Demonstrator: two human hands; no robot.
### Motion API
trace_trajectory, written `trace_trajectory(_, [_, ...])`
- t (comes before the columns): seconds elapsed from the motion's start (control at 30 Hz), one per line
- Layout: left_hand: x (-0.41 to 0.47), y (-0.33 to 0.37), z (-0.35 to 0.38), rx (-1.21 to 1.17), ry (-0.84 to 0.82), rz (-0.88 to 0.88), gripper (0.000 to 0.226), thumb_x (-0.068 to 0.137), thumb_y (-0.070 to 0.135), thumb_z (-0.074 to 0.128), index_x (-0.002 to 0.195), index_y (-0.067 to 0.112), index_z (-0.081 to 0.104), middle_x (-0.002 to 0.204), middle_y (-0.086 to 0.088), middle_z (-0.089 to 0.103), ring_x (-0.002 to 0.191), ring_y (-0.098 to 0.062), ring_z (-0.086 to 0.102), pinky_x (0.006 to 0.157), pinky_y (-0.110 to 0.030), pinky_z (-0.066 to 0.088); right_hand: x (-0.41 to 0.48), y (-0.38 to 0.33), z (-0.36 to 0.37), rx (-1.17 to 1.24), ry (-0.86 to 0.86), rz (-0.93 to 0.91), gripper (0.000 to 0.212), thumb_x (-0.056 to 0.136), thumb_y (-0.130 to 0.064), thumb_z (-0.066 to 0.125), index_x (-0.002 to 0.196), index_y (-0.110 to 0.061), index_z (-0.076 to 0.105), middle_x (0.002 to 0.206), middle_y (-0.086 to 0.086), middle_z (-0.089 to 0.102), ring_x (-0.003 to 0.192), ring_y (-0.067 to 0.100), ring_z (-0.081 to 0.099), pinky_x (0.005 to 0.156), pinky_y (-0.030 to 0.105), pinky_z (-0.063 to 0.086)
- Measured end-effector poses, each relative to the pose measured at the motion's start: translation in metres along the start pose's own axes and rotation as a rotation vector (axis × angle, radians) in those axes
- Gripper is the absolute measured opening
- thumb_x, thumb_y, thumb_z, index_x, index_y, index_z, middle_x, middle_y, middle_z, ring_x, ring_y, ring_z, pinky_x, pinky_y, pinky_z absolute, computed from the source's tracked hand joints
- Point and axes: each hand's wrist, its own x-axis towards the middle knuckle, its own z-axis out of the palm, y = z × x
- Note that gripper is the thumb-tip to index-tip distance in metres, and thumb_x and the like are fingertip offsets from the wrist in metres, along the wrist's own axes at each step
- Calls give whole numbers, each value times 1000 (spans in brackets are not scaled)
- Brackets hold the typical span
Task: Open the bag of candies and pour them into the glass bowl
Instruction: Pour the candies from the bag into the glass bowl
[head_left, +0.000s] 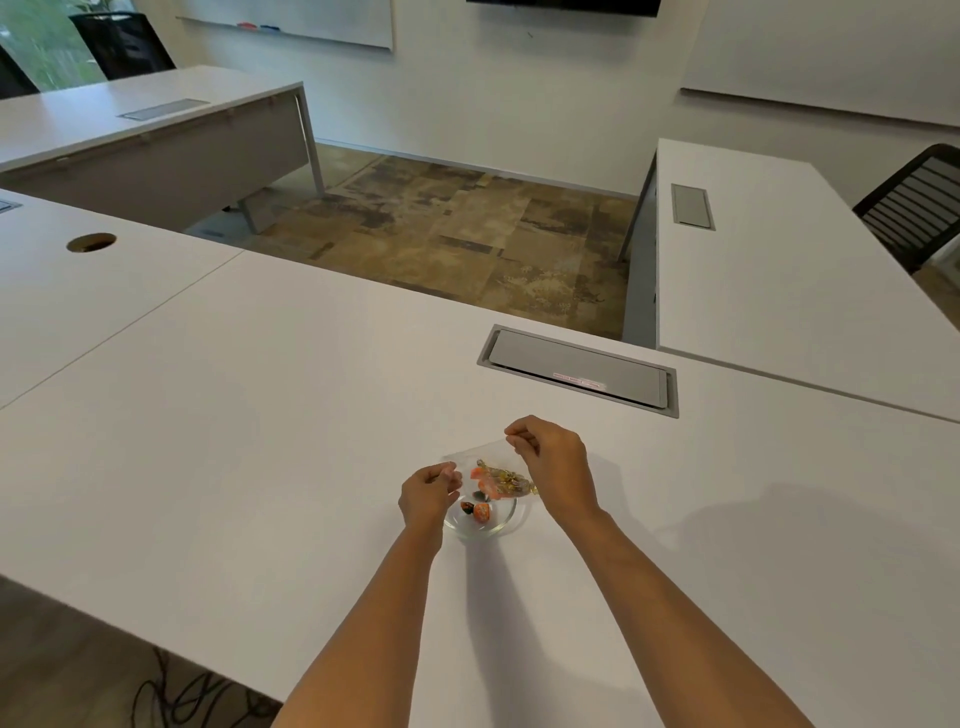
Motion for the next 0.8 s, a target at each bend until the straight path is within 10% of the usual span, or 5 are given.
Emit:
trace_trajectory(0.4, [-15,3,0,-100,-266,19,15,98,13,39,103,5,51,90,-13,65,79,-25,65,62,-24,57,-3,21,-1,342,-83,305,16,88,-20,59,104,-21,60,93,-3,64,86,15,67,66,15,47])
trace_trajectory(0.57, [-14,6,-1,-107,-306,37,15,98,14,40,99,6,53,91,-16,65,85,-30,67,66,-23,57,-10,40,-5,350,-282,336,42,82,-21,68,120,-23,51,104,0,68,98,11,59,88,26,49])
trace_trajectory(0.8, [-11,6,0,-109,-226,38,18,95,13,48,105,2,57,88,-14,64,76,-25,67,54,-20,58,-7,41,-7,176,-180,227,12,84,-7,63,91,-14,70,87,2,71,82,10,65,74,18,52])
